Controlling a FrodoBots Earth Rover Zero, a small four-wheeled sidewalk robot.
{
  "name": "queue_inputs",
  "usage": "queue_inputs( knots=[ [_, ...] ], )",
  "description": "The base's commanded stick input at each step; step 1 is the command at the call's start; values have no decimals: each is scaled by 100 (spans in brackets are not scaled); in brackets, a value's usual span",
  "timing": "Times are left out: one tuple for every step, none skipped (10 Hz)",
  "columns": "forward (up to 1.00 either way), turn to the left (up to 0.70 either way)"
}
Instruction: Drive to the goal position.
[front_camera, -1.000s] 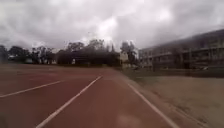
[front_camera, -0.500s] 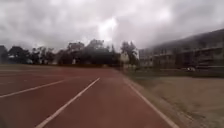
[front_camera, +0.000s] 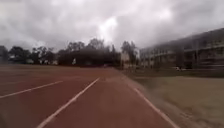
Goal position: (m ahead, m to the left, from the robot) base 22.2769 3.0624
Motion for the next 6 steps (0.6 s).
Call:
queue_inputs(
  knots=[
    [70,0],
    [70,0],
    [70,0],
    [70,0],
    [70,0],
    [70,0]
  ],
)
